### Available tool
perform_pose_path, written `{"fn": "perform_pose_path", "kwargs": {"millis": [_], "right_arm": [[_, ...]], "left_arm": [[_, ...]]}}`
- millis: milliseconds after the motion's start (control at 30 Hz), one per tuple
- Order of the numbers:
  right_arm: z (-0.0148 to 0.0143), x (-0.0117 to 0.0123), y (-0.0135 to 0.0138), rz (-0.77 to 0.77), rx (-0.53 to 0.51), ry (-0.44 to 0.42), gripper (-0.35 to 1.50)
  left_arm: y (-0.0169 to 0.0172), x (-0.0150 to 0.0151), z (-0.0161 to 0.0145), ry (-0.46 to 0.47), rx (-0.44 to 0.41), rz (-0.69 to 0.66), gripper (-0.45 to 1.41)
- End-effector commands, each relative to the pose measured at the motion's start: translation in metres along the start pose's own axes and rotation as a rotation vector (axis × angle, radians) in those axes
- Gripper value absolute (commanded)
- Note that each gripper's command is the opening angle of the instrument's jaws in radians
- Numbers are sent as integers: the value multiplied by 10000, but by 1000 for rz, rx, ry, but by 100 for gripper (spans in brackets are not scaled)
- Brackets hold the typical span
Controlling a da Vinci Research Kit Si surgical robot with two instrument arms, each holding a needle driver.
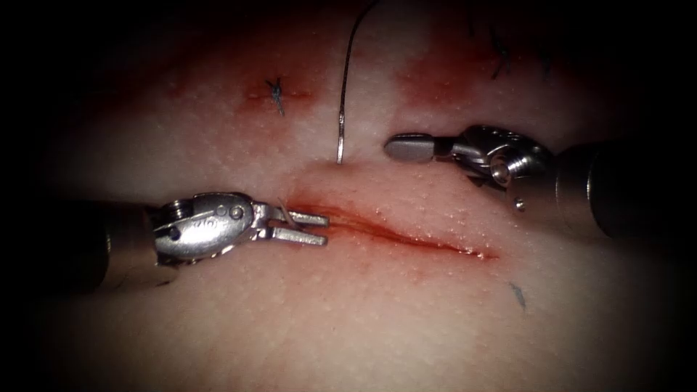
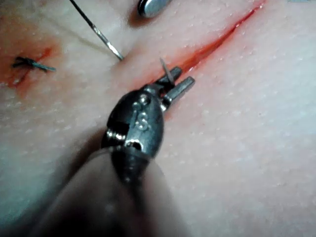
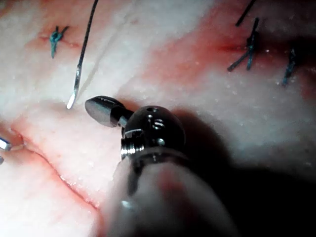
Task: Wound Closure
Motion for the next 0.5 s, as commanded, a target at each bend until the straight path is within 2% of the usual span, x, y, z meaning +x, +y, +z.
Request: {"fn": "perform_pose_path", "kwargs": {"millis": [33,200,233,267,500], "right_arm": [[9,-7,1,-109,8,-4,-35],[9,-7,1,-241,-8,-42,-30],[9,-7,1,-259,-9,-70,-28],[9,-8,0,-261,7,-82,-35],[9,-14,-7,-270,28,-91,-35]], "left_arm": [[4,1,7,-1,-20,-100,-45],[9,24,1,7,-95,-309,-45],[8,33,-4,4,-123,-424,-45],[7,41,-9,0,-144,-533,-45],[5,56,-20,-22,-198,-790,-45]]}}
